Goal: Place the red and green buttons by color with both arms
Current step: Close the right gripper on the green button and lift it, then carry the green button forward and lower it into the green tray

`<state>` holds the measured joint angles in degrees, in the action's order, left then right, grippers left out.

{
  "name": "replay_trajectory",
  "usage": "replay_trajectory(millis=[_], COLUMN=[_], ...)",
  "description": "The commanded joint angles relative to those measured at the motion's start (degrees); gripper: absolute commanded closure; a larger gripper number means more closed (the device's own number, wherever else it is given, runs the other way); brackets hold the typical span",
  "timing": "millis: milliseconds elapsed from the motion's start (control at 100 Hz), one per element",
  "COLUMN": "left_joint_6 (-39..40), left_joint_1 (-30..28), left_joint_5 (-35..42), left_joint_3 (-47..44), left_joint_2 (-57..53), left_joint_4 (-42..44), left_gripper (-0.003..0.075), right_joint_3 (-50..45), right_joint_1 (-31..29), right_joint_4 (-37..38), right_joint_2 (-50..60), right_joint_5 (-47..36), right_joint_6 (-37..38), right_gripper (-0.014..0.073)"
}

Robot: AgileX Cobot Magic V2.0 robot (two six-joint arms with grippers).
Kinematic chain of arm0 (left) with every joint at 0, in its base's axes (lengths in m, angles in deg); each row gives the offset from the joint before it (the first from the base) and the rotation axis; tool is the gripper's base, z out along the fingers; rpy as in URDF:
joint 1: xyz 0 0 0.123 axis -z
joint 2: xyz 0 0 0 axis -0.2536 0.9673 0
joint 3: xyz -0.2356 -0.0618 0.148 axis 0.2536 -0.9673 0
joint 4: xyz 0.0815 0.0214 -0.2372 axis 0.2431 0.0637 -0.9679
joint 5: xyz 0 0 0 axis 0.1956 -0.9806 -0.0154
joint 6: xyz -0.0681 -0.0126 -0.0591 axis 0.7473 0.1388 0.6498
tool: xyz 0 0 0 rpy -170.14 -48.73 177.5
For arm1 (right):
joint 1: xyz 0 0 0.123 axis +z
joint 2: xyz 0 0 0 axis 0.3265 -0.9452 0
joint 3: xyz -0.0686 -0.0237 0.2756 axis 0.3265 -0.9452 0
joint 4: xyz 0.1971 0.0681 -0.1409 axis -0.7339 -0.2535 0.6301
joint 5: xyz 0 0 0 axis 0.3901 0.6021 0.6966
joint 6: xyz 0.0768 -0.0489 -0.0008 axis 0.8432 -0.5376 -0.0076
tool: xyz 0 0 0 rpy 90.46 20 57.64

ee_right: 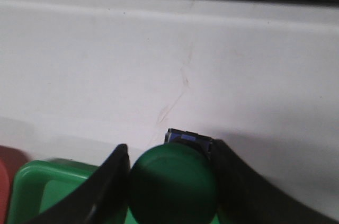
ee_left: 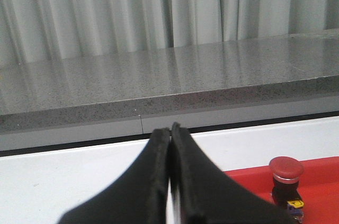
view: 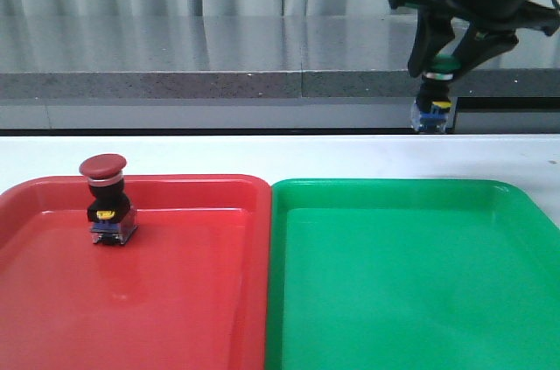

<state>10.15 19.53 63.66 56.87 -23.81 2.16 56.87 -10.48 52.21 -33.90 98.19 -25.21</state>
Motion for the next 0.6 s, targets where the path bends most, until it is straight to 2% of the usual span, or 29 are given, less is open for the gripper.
replay_trajectory(millis=[0, 230, 590], left_joint_6=[0.7, 0.7, 0.7], left_joint_1=[0.3, 0.3, 0.3], left_joint_5=[4.2, 4.2, 4.2], left_joint_3=[-2.4, -2.4, -2.4], left_joint_2=[-1.8, -1.8, -1.8], left_joint_4=[-0.1, -0.1, -0.1], left_gripper=[0.0740, 0.0739, 0.0740], right_joint_3=[2.0, 0.3, -10.2], right_joint_1=[1.0, 5.6, 9.5], right_joint_4=[-0.1, 0.7, 2.6], right_joint_2=[5.1, 6.4, 6.4], right_joint_5=[-0.1, 3.0, -4.2], right_joint_6=[-0.6, -0.6, 6.2], right_gripper=[0.0357, 0.0357, 0.0357])
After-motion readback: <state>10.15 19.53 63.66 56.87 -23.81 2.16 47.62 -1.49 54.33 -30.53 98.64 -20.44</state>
